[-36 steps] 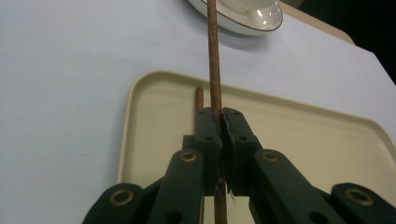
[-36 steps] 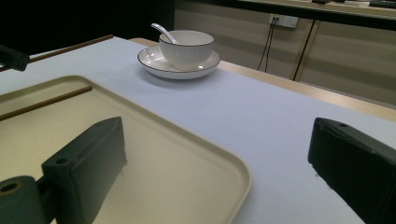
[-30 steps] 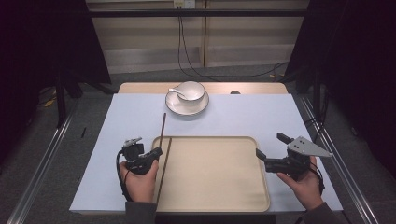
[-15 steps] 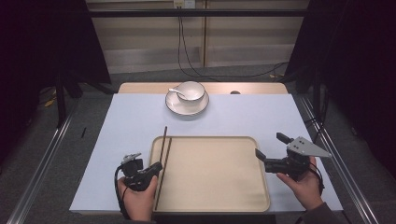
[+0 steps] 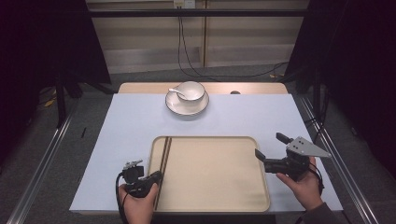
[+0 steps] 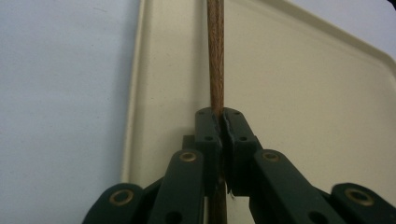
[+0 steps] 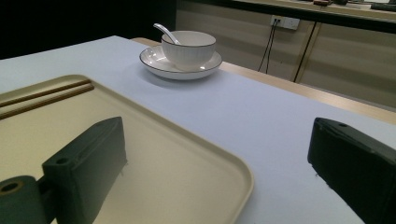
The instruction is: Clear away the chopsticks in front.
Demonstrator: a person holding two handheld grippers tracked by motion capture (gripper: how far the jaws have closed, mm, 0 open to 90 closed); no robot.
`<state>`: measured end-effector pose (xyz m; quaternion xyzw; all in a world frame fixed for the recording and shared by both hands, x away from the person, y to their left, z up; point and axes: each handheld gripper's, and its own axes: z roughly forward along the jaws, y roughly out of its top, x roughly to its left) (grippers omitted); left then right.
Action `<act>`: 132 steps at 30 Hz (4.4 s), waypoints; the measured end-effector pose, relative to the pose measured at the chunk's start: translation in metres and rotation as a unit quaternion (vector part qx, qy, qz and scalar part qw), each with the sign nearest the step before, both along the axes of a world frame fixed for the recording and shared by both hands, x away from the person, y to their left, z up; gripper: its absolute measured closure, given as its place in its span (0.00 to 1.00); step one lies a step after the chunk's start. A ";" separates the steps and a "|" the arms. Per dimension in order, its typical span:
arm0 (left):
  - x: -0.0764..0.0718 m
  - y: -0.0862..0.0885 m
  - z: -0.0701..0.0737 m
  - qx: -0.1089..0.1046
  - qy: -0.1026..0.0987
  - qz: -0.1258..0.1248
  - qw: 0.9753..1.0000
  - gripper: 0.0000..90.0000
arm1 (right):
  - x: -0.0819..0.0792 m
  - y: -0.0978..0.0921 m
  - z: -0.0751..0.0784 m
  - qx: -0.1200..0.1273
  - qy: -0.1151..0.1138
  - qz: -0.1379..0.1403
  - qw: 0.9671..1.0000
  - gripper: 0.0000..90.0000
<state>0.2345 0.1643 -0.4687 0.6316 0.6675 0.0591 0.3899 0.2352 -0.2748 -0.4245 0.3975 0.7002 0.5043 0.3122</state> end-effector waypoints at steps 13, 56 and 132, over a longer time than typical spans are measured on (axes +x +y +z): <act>0.002 0.000 0.000 0.007 0.002 0.000 1.000 0.95 | 0.000 0.001 0.000 -0.003 -0.003 0.003 1.000 0.04; 0.052 -0.008 0.058 -0.013 -0.091 -0.046 0.995 0.57 | 0.001 0.001 0.000 -0.003 -0.003 0.003 1.000 0.05; 0.075 0.075 0.061 0.034 -0.251 -0.085 0.964 0.06 | 0.002 0.001 -0.001 -0.007 0.002 0.002 1.000 0.05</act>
